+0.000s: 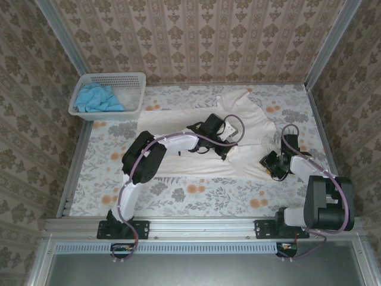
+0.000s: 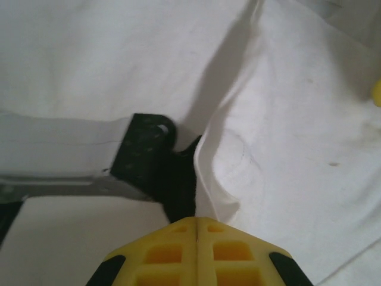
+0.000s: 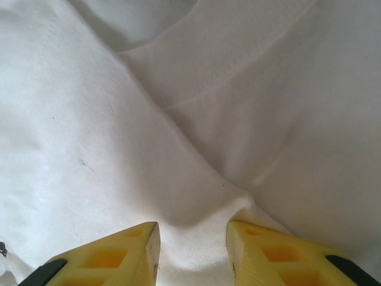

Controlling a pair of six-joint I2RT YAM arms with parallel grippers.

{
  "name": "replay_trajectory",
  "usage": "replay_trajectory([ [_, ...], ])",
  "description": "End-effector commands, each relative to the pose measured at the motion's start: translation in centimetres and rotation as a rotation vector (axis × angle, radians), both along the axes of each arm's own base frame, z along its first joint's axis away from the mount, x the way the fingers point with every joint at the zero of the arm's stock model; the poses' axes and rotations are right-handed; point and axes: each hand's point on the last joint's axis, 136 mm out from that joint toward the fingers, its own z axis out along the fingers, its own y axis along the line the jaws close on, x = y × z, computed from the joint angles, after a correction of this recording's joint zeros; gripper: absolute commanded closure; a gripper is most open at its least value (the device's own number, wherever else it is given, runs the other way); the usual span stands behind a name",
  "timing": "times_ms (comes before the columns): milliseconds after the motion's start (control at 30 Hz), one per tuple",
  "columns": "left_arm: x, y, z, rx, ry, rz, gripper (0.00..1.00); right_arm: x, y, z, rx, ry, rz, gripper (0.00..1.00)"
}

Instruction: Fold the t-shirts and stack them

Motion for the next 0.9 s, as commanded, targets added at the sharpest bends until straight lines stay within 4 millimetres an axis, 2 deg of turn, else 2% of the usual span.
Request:
replay_trajectory([
  [0, 1.8, 1.1, 2.4, -0.029, -0.030, 0.116, 0.97, -0.9, -0.9, -0.4, -0.041, 0.057, -0.027, 0.60],
  [67, 2.5, 1.8, 2.3, -0.008, -0.042, 0.158, 0.76, -0.7, -1.1, -0.1, -0.050, 0.054, -0.034, 0.58],
  [167, 3.6, 2.9, 2.4, 0.030, -0.075, 0.217, 0.77, -0.5, -1.3, 0.3, -0.060, 0.053, -0.041, 0.55],
  [200, 4.0, 3.5, 2.6, 0.049, -0.084, 0.249, 0.71, -0.3, -1.4, 0.6, -0.063, 0.048, -0.043, 0.55],
  [267, 5.0, 4.9, 3.4, 0.066, -0.099, 0.324, 0.69, -0.1, -1.6, 1.1, -0.072, 0.034, -0.048, 0.54],
  [333, 6.1, 6.8, 4.6, 0.083, -0.116, 0.426, 0.56, 0.2, -1.9, 2.0, -0.085, 0.012, -0.057, 0.54],
  [433, 7.0, 10.7, 7.5, 0.098, -0.182, 0.581, 0.55, 0.6, -2.4, 3.7, -0.114, -0.040, -0.070, 0.51],
  [467, 7.2, 12.5, 8.8, 0.100, -0.211, 0.652, 0.53, 0.7, -2.4, 4.3, -0.120, -0.061, -0.070, 0.51],
  [533, 6.7, 15.3, 10.4, 0.084, -0.219, 0.739, 0.50, 1.0, -2.0, 5.6, -0.116, -0.116, -0.058, 0.50],
  [667, 4.5, 20.3, 10.4, 0.080, -0.121, 0.836, 0.52, 1.4, 1.6, 7.3, -0.095, -0.180, 0.074, 0.49],
  [767, 1.8, 23.1, 8.6, 0.098, -0.030, 0.860, 0.56, 1.2, 6.0, 7.4, -0.085, -0.168, 0.238, 0.49],
  [867, -0.7, 25.4, 6.6, 0.096, 0.039, 0.889, 0.63, 0.4, 9.8, 6.5, -0.076, -0.125, 0.358, 0.52],
])
